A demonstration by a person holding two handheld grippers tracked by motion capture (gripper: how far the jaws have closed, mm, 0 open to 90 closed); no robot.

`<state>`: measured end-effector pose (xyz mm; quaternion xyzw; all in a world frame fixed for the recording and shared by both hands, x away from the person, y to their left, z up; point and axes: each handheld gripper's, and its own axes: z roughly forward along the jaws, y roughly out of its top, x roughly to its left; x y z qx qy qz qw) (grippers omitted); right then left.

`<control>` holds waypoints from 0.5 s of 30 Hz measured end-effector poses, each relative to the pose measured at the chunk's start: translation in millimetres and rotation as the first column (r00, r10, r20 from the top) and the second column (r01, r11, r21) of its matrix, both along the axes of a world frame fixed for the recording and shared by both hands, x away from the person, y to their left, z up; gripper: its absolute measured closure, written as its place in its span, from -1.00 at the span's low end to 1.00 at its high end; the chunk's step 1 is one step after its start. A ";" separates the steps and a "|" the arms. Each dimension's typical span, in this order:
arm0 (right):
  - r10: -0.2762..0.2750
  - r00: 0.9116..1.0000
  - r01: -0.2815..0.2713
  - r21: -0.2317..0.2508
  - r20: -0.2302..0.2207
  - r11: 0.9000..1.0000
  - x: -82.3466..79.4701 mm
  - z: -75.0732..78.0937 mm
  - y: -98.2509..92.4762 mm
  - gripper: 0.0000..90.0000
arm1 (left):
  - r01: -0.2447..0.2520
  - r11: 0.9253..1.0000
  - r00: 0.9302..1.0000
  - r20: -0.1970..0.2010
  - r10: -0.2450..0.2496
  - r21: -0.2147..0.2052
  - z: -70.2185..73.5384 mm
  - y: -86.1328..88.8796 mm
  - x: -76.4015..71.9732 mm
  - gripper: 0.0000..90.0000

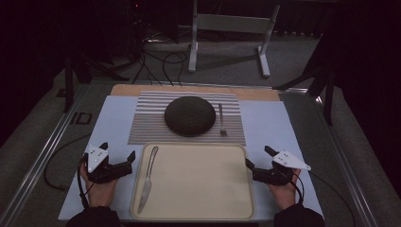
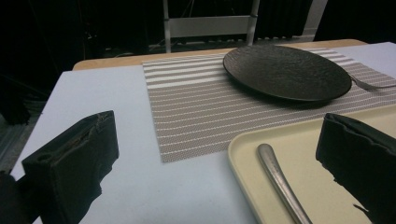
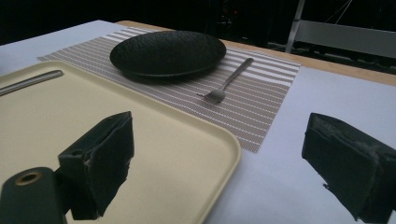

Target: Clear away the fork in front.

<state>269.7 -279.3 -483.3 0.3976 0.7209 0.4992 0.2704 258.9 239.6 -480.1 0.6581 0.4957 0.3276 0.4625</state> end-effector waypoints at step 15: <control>-0.018 1.000 0.017 -0.025 -0.019 1.000 18.1 20.2 22.1 -0.80 | 0.011 1.000 1.000 -0.008 -0.011 0.005 -3.9 -3.8 2.1 -1.00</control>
